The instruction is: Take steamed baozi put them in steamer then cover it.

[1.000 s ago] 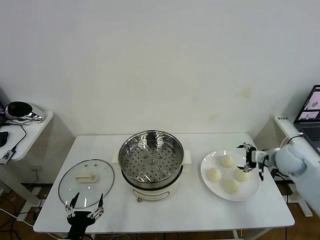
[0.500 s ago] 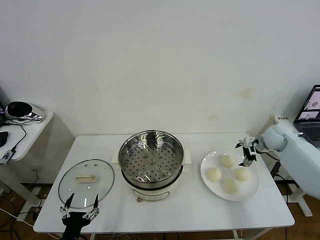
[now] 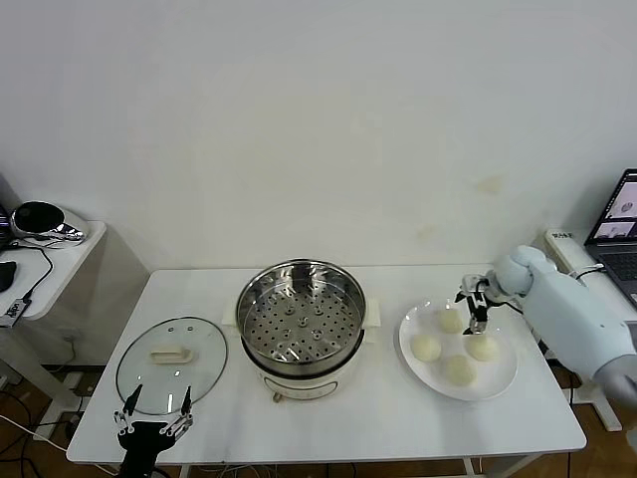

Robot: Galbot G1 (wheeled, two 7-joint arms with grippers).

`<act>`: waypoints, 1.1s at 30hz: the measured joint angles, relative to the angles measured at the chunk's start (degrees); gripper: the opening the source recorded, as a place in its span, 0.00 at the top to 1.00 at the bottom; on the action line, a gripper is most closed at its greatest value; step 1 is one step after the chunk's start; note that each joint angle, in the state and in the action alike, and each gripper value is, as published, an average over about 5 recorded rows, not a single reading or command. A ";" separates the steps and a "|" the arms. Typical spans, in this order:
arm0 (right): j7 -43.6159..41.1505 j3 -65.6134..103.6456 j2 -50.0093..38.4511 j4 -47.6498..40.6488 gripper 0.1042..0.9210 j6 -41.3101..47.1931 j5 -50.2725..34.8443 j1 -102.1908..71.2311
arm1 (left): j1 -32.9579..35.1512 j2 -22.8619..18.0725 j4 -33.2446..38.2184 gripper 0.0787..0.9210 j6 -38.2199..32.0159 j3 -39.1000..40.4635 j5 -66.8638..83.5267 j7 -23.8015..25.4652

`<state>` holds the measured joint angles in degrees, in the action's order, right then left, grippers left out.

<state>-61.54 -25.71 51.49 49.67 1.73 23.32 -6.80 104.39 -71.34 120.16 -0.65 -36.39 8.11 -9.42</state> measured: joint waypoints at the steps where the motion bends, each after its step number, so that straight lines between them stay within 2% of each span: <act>1: 0.01 -0.01 0.33 -0.38 0.12 -0.04 0.24 0.02 | -0.04 0.00 0.01 0.12 0.00 -0.02 0.00 0.00; 9: 0.35 -0.24 2.21 -2.56 0.17 -0.34 1.86 0.25 | -0.10 -0.08 0.07 0.12 0.01 -0.09 0.01 0.01; 21: 0.49 -0.80 2.44 -2.77 0.34 -0.70 3.19 0.39 | 0.23 -0.38 0.42 0.12 -0.10 -0.11 -0.01 0.00; 26: 0.17 -1.77 1.52 -1.50 0.44 -0.50 2.38 1.02 | 0.32 -0.36 0.52 0.12 -0.10 -0.15 -0.03 0.00; 33: -0.26 -4.96 -1.34 3.13 0.45 0.63 -1.51 3.61 | 0.13 -0.01 0.53 0.12 -0.09 -0.22 0.06 0.00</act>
<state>-61.80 -30.66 50.16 52.80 2.36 21.81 -3.19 104.52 -71.34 120.69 -0.75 -36.62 8.17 -9.42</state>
